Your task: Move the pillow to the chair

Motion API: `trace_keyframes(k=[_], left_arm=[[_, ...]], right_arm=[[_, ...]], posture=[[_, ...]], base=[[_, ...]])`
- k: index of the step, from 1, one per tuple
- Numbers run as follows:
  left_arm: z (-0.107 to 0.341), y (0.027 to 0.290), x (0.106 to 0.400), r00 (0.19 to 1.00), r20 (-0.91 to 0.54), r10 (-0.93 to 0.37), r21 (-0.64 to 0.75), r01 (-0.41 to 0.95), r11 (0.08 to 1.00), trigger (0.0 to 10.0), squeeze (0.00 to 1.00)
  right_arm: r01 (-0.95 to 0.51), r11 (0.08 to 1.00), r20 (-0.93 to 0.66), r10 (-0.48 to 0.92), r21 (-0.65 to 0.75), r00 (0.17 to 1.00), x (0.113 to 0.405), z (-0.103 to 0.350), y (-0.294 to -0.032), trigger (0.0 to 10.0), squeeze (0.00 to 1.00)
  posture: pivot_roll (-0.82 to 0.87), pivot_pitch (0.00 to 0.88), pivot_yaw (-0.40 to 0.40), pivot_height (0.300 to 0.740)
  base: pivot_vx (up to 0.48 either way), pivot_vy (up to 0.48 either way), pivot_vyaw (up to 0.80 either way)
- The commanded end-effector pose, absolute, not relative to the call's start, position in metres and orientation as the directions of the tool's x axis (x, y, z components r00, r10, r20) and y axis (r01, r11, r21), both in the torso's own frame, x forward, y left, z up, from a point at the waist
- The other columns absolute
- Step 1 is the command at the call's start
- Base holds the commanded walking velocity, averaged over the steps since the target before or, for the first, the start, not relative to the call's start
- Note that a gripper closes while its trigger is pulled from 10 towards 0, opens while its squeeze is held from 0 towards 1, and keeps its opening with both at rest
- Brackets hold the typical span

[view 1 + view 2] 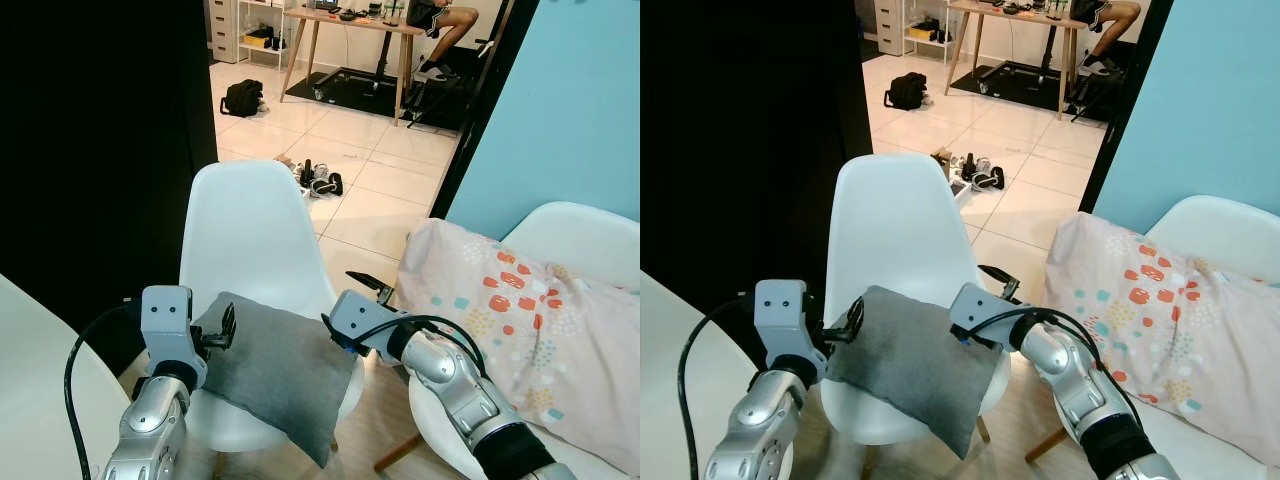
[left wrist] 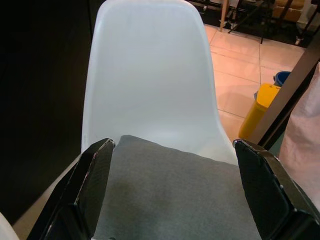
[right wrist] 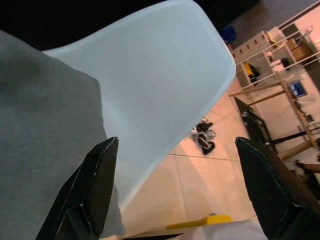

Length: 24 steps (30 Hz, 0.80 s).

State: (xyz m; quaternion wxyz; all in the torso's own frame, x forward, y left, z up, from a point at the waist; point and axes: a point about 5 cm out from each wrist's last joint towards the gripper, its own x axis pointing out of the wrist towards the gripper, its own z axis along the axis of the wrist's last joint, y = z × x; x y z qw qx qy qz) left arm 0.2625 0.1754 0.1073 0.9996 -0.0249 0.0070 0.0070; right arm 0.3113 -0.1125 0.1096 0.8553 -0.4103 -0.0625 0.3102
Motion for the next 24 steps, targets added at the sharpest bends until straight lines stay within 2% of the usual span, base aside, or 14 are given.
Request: trace_keyframes(k=[1, 4, 8, 10, 11, 12, 13, 14, 15, 16, 18, 20, 21, 24], left_arm=[[0.107, 0.179, 0.261, 0.999, -0.023, 0.024, -0.050, -0.025, 0.998, 10.0, 0.00], [0.109, 0.184, 0.262, 0.999, -0.014, 0.050, -0.058, -0.050, 0.997, 10.0, 0.00], [0.111, 0.184, 0.264, 0.999, -0.010, 0.049, -0.061, -0.049, 0.997, 10.0, 0.00], [0.110, 0.186, 0.264, 0.998, -0.014, 0.057, -0.061, -0.058, 0.996, 10.0, 0.00], [0.110, 0.187, 0.264, 0.998, -0.016, 0.061, -0.077, -0.062, 0.995, 10.0, 0.00], [0.110, 0.187, 0.263, 0.998, -0.018, 0.062, -0.089, -0.064, 0.994, 10.0, 0.00], [0.109, 0.188, 0.263, 0.998, -0.018, 0.062, -0.098, -0.064, 0.993, 10.0, 0.00], [0.109, 0.189, 0.263, 0.998, -0.020, 0.064, -0.105, -0.066, 0.992, 10.0, 0.00], [0.109, 0.189, 0.263, 0.998, -0.020, 0.064, -0.105, -0.066, 0.992, 10.0, 0.00], [0.109, 0.190, 0.263, 0.998, -0.021, 0.065, -0.107, -0.067, 0.992, 10.0, 0.00], [0.110, 0.193, 0.262, 0.997, -0.017, 0.075, -0.093, -0.077, 0.993, 10.0, 0.00], [0.110, 0.193, 0.262, 0.997, -0.017, 0.075, -0.093, -0.077, 0.993, 10.0, 0.00], [0.110, 0.194, 0.262, 0.997, -0.018, 0.080, -0.086, -0.082, 0.993, 10.0, 0.00], [0.109, 0.193, 0.261, 0.998, -0.024, 0.065, -0.078, -0.067, 0.995, 10.0, 0.00]], right_arm=[[-0.461, 0.473, -0.145, 0.562, -0.751, 0.814, 0.311, 0.109, -0.114, 10.0, 0.00], [-0.449, 0.496, -0.165, 0.515, -0.743, 0.841, 0.314, 0.108, -0.117, 10.0, 0.00], [-0.353, 0.489, -0.147, 0.411, -0.798, 0.900, 0.322, 0.113, -0.128, 10.0, 0.00], [-0.368, 0.654, -0.157, 0.359, -0.661, 0.920, 0.330, 0.115, -0.143, 10.0, 0.00], [-0.304, 0.791, -0.127, 0.280, -0.530, 0.951, 0.338, 0.119, -0.160, 10.0, 0.00], [-0.246, 0.867, -0.110, 0.220, -0.433, 0.969, 0.342, 0.121, -0.172, 10.0, 0.00], [-0.206, 0.901, -0.099, 0.181, -0.383, 0.978, 0.344, 0.122, -0.179, 10.0, 0.00], [-0.144, 0.949, -0.150, 0.105, -0.279, 0.983, 0.345, 0.116, -0.194, 10.0, 0.00], [-0.144, 0.949, -0.150, 0.105, -0.279, 0.983, 0.345, 0.116, -0.194, 10.0, 0.00], [-0.110, 0.970, -0.195, 0.067, -0.219, 0.978, 0.345, 0.110, -0.201, 10.0, 0.00], [-0.072, 0.993, -0.259, 0.094, 0.091, 0.961, 0.339, 0.096, -0.211, 10.0, 0.00], [-0.072, 0.993, -0.259, 0.094, 0.091, 0.961, 0.339, 0.096, -0.211, 10.0, 0.00], [-0.080, 0.976, -0.245, 0.130, 0.204, 0.961, 0.337, 0.094, -0.211, 10.0, 0.00], [-0.065, 0.972, -0.238, 0.120, 0.225, 0.964, 0.333, 0.091, -0.209, 10.0, 0.00]], posture=[[0.07, 0.000, -0.075, 0.740], [0.06, 0.000, -0.071, 0.740], [0.07, 0.000, -0.073, 0.740], [0.07, 0.000, -0.078, 0.740], [0.06, 0.000, -0.079, 0.740], [0.06, 0.000, -0.080, 0.740], [0.06, 0.000, -0.080, 0.740], [0.06, 0.000, -0.083, 0.740], [0.06, 0.000, -0.083, 0.740], [0.06, 0.000, -0.083, 0.740], [0.07, 0.000, -0.090, 0.740], [0.07, 0.000, -0.090, 0.740], [0.07, 0.000, -0.091, 0.740], [0.07, 0.000, -0.092, 0.740]], base=[[0.000, 0.000, 0.00], [0.000, 0.000, 0.00], [0.000, 0.000, 0.00], [0.000, 0.000, 0.00], [0.000, 0.000, 0.00], [0.000, 0.000, 0.00], [0.000, 0.000, 0.00], [0.000, 0.000, 0.00], [0.000, 0.000, 0.00], [0.000, 0.000, 0.00], [0.000, 0.000, 0.00], [0.000, 0.000, 0.00], [0.000, 0.000, 0.00], [-0.349, 0.000, 0.00]])
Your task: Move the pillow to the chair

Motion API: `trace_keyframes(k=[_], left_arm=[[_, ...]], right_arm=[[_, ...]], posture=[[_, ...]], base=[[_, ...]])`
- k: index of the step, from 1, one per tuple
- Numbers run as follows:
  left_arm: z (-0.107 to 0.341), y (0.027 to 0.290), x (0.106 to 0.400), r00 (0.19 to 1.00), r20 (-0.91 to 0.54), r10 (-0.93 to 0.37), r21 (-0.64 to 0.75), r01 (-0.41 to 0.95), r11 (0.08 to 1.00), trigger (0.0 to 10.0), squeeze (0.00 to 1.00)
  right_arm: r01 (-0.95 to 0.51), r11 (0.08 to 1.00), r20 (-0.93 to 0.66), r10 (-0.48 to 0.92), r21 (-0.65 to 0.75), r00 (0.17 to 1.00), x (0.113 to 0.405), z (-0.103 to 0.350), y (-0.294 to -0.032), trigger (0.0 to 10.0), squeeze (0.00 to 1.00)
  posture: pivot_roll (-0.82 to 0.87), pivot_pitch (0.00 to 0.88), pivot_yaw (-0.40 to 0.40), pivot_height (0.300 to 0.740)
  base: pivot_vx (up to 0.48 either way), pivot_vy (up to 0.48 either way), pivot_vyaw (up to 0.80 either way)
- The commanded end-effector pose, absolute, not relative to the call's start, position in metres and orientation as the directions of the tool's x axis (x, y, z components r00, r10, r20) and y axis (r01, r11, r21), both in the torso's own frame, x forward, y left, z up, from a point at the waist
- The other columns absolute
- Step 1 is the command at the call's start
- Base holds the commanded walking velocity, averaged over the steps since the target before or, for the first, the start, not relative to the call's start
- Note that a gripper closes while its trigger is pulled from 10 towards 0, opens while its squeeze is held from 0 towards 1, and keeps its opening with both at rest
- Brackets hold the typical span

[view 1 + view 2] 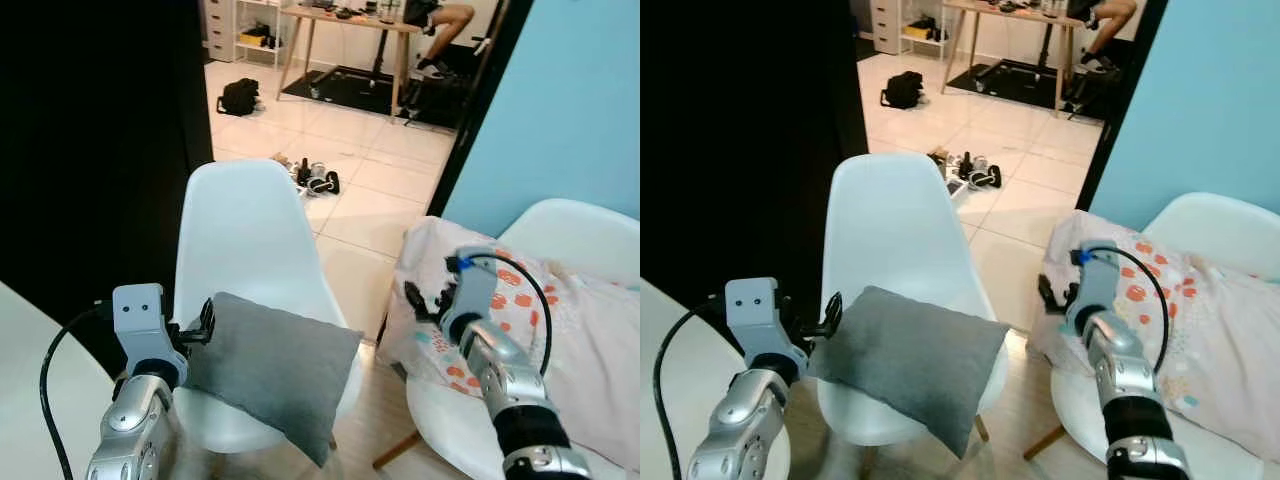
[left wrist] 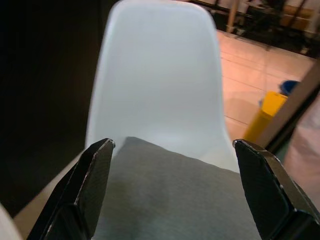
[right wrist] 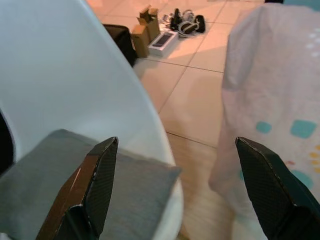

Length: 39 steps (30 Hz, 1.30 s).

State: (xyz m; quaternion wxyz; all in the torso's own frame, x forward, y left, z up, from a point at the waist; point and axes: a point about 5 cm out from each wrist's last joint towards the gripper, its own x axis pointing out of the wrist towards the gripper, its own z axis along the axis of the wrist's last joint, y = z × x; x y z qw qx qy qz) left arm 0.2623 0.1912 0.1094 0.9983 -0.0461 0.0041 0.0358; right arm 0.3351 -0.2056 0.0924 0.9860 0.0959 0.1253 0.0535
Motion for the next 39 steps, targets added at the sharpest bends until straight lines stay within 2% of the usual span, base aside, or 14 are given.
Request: trace_keyframes(k=[1, 7, 18, 35, 39], left_arm=[[0.107, 0.191, 0.260, 0.998, -0.032, 0.052, -0.068, -0.054, 0.996, 10.0, 0.00], [0.105, 0.190, 0.260, 0.998, -0.048, 0.049, -0.064, -0.052, 0.997, 10.0, 0.00], [0.105, 0.187, 0.266, 0.998, -0.054, 0.030, -0.059, -0.033, 0.998, 10.0, 0.00], [0.104, 0.188, 0.263, 0.998, -0.057, 0.037, -0.048, -0.040, 0.998, 10.0, 0.00], [0.103, 0.191, 0.264, 0.997, -0.060, 0.047, -0.060, -0.050, 0.997, 10.0, 0.00]], right_arm=[[-0.059, 0.977, -0.229, 0.106, 0.205, 0.968, 0.330, 0.090, -0.205, 10.0, 0.00], [-0.068, 0.991, -0.198, 0.090, 0.119, 0.976, 0.330, 0.095, -0.198, 10.0, 0.00], [-0.169, 0.986, -0.140, 0.167, 0.002, 0.976, 0.343, 0.112, -0.186, 10.0, 0.00], [-0.108, 0.994, -0.181, 0.101, -0.025, 0.978, 0.338, 0.101, -0.196, 10.0, 0.00], [-0.099, 0.995, -0.201, 0.093, -0.019, 0.975, 0.338, 0.099, -0.197, 10.0, 0.00]], posture=[[0.07, 0.000, -0.092, 0.740], [0.07, 0.000, -0.083, 0.740], [0.07, 0.000, -0.075, 0.740], [0.06, 0.000, -0.078, 0.740], [0.06, 0.000, -0.078, 0.740]], base=[[-0.379, 0.000, 0.00], [-0.411, 0.000, 0.00], [-0.480, 0.000, 0.00], [-0.480, 0.000, 0.00], [-0.480, 0.000, -0.79]])
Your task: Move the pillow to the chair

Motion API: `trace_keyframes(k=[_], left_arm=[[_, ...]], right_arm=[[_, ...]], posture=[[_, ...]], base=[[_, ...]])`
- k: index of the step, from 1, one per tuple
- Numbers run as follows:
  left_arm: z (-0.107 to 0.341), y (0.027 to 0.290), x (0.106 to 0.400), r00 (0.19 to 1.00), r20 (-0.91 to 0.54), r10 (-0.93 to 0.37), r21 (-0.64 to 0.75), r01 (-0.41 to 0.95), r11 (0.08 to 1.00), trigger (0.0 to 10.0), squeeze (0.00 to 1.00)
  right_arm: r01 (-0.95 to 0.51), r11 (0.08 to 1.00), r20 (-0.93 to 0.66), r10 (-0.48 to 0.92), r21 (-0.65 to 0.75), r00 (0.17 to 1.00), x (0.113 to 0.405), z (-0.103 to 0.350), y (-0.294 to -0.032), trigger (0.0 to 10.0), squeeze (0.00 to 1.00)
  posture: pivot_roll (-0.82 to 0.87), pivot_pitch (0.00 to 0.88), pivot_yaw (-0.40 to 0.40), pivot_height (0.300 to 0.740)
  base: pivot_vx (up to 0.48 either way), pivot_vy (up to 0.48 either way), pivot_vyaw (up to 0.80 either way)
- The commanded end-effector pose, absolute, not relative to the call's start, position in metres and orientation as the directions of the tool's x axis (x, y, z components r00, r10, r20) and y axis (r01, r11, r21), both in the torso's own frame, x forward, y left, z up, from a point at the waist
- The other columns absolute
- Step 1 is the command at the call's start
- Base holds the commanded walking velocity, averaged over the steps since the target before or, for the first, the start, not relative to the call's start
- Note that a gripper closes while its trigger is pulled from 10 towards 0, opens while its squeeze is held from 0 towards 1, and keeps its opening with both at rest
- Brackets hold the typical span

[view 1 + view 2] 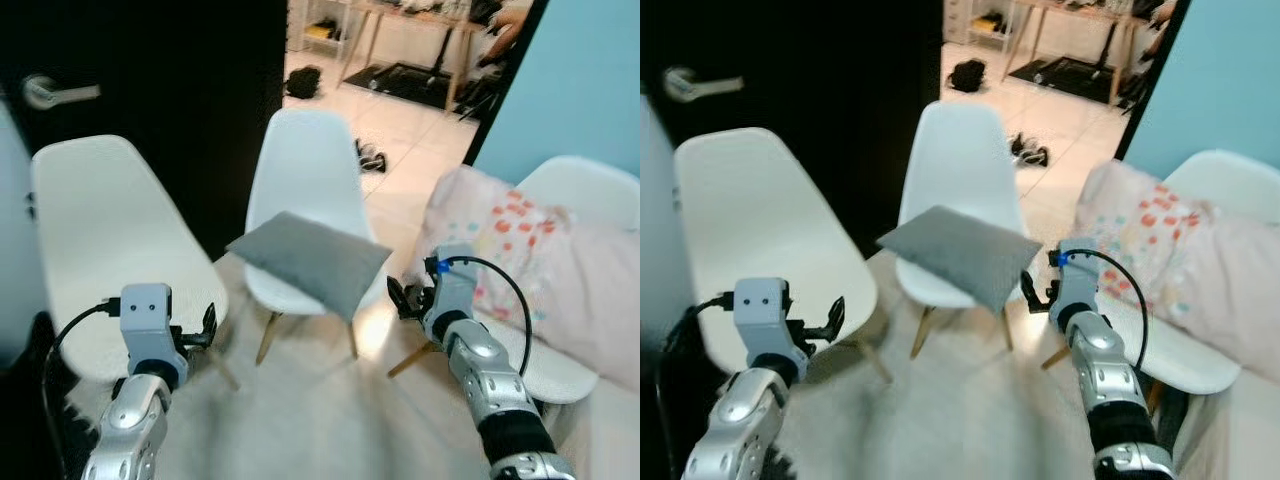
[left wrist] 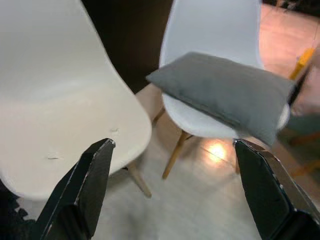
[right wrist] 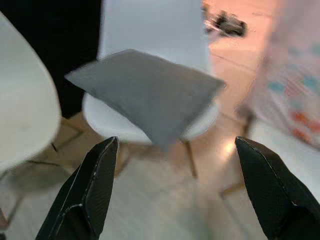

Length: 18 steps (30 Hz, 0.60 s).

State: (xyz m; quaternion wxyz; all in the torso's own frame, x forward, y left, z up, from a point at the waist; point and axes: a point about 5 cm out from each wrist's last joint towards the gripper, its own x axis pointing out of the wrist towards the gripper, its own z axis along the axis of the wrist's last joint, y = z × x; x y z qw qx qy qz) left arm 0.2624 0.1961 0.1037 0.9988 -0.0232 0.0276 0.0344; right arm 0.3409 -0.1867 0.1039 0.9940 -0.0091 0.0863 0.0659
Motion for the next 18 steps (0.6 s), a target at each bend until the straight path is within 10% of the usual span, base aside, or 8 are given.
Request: trace_keyframes(k=[1, 18], left_arm=[[0.1038, 0.1910, 0.2635, 0.997, -0.059, 0.048, -0.060, -0.052, 0.997, 10.0, 0.00], [0.1038, 0.1916, 0.2643, 0.997, -0.053, 0.058, -0.081, -0.062, 0.995, 10.0, 0.00]], right_arm=[[-0.079, 0.997, -0.214, 0.075, -0.008, 0.974, 0.3374, 0.0970, -0.1986, 10.0, 0.00], [-0.041, 0.999, -0.253, 0.039, -0.003, 0.967, 0.3374, 0.0916, -0.2032, 10.0, 0.00]], posture=[[0.07, 0.000, -0.078, 0.740], [0.07, 0.000, -0.077, 0.740]], base=[[-0.480, 0.000, -0.78], [-0.080, 0.000, -0.77]])
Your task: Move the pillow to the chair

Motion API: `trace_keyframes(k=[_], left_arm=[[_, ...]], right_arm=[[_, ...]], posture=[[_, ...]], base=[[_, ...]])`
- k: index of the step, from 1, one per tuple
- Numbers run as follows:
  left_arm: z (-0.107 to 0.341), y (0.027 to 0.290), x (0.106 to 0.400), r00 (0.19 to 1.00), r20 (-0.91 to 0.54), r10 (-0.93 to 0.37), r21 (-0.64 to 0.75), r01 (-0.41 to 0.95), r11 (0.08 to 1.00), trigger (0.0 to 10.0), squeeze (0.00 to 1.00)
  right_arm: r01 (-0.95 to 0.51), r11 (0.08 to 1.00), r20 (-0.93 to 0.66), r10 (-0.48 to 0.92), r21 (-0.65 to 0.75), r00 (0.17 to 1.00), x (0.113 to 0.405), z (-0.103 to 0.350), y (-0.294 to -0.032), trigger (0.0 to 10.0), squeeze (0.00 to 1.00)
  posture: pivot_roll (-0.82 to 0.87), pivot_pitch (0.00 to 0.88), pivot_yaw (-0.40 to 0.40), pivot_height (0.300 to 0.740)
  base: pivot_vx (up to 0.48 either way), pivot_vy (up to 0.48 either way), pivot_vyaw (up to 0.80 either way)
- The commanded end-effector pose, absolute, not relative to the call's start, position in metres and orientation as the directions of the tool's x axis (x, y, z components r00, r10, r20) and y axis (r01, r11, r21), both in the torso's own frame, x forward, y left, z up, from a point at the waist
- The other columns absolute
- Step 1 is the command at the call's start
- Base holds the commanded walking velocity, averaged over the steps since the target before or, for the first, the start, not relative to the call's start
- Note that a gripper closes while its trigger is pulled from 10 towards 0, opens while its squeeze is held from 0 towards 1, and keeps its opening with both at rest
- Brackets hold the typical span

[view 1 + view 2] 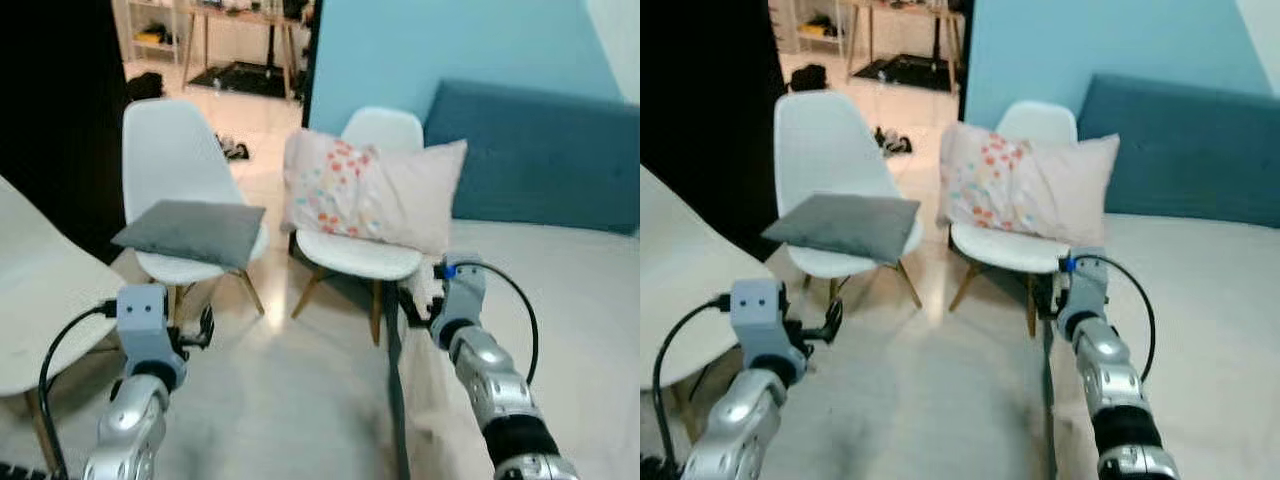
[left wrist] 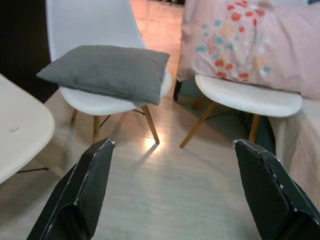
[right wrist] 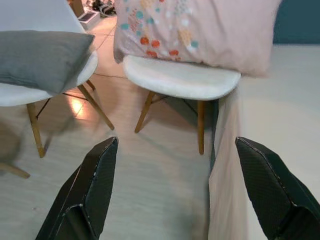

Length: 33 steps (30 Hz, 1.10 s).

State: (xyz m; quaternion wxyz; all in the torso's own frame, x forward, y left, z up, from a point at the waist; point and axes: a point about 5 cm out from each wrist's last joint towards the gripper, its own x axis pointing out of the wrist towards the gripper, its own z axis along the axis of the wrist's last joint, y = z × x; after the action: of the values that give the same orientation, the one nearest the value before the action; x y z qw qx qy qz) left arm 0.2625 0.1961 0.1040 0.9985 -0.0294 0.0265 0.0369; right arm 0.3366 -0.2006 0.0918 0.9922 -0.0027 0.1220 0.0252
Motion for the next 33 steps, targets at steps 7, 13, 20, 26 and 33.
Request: trace_keyframes(k=[7, 13, 20, 26, 33], left_arm=[[0.1028, 0.1923, 0.2649, 0.997, -0.056, 0.055, -0.090, -0.060, 0.994, 10.0, 0.00], [0.1017, 0.1927, 0.2648, 0.997, -0.058, 0.048, -0.095, -0.054, 0.994, 10.0, 0.00], [0.1020, 0.1931, 0.2653, 0.997, -0.058, 0.044, -0.096, -0.049, 0.994, 10.0, 0.00], [0.1025, 0.1932, 0.2663, 0.997, -0.056, 0.044, -0.100, -0.050, 0.994, 10.0, 0.00], [0.1031, 0.1930, 0.2671, 0.998, -0.053, 0.043, -0.105, -0.048, 0.993, 10.0, 0.00]], right_arm=[[-0.040, 0.999, -0.262, 0.036, -0.007, 0.964, 0.3363, 0.0898, -0.2030, 10.0, 0.00], [-0.038, 0.999, -0.267, 0.035, -0.005, 0.963, 0.3353, 0.0883, -0.2024, 10.0, 0.00], [-0.042, 0.999, -0.269, 0.040, -0.001, 0.962, 0.3356, 0.0881, -0.2017, 10.0, 0.00], [-0.046, 0.999, -0.270, 0.045, 0.001, 0.962, 0.3364, 0.0885, -0.2013, 10.0, 0.00], [-0.052, 0.999, -0.270, 0.050, 0.001, 0.962, 0.3372, 0.0893, -0.2011, 10.0, 0.00]], posture=[[0.06, 0.000, -0.073, 0.740], [0.06, 0.000, -0.071, 0.740], [0.06, 0.000, -0.071, 0.740], [0.06, 0.000, -0.074, 0.740], [0.06, 0.000, -0.076, 0.740]], base=[[0.000, 0.000, -0.76], [0.000, 0.000, -0.76], [0.000, 0.000, -0.76], [0.000, 0.000, -0.76], [0.000, 0.000, -0.76]])
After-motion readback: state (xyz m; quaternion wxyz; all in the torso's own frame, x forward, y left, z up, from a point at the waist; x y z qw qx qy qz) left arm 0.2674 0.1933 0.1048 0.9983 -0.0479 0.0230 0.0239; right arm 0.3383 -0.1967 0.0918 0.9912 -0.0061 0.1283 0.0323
